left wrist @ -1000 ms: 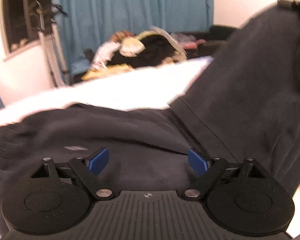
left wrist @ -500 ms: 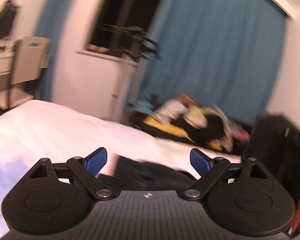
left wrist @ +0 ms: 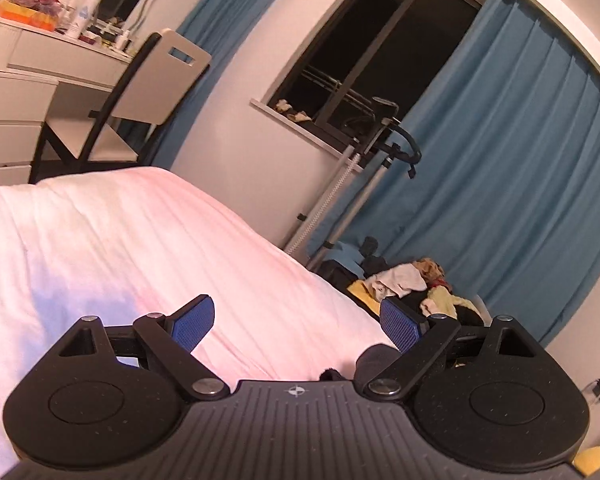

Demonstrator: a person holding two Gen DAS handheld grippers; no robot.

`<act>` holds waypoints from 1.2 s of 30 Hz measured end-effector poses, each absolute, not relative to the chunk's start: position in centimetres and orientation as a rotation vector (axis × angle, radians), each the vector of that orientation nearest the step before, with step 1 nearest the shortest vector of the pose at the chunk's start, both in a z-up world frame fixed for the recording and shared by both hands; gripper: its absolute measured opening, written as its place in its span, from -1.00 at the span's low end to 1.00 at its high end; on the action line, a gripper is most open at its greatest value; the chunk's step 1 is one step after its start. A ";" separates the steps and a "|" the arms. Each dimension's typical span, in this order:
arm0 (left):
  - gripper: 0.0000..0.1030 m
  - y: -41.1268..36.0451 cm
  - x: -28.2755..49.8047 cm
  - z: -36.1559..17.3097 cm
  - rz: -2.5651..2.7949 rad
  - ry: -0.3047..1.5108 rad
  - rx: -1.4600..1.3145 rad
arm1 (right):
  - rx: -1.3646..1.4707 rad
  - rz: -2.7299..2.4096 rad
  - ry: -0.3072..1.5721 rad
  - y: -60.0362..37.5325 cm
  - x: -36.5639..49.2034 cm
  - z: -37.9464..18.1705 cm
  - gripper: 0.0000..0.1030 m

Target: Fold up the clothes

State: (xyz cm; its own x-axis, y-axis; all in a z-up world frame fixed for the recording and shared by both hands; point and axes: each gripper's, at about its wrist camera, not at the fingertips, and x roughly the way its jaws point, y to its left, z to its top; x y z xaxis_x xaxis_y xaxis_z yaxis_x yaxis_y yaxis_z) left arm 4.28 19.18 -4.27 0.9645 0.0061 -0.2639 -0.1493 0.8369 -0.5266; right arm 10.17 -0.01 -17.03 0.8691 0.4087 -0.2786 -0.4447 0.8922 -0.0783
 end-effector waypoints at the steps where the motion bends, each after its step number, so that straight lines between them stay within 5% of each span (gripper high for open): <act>1: 0.78 18.7 4.2 -4.1 0.073 0.261 -0.569 | -0.133 0.487 0.264 -0.4 9.9 -16.6 -0.02; 12: 0.78 14.1 2.3 -3.2 -0.156 0.269 -0.542 | -0.259 0.687 0.306 -9.5 2.8 -10.6 0.07; 20: 0.78 8.3 2.4 -4.1 -0.265 0.478 -0.533 | -0.213 0.657 0.437 -18.3 0.9 -13.8 0.12; 26: 0.77 7.2 2.1 -5.9 -0.304 0.566 -0.568 | -0.368 0.718 0.387 -15.6 1.1 -16.1 0.11; 30: 0.77 8.2 3.7 -8.0 -0.245 0.612 -0.621 | -0.382 0.701 0.353 -15.0 0.8 -16.0 -0.73; 36: 0.78 10.7 5.2 -11.1 -0.201 0.619 -0.831 | -0.298 0.662 0.338 -16.2 0.2 -13.5 -0.80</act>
State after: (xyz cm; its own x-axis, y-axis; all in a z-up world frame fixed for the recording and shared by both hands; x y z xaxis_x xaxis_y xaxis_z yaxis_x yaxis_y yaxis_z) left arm 5.22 10.66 -11.07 0.8070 -0.4004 -0.4341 -0.0683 0.6669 -0.7420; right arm 0.22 -16.21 -13.46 0.7384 0.5457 -0.3962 -0.6411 0.7504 -0.1610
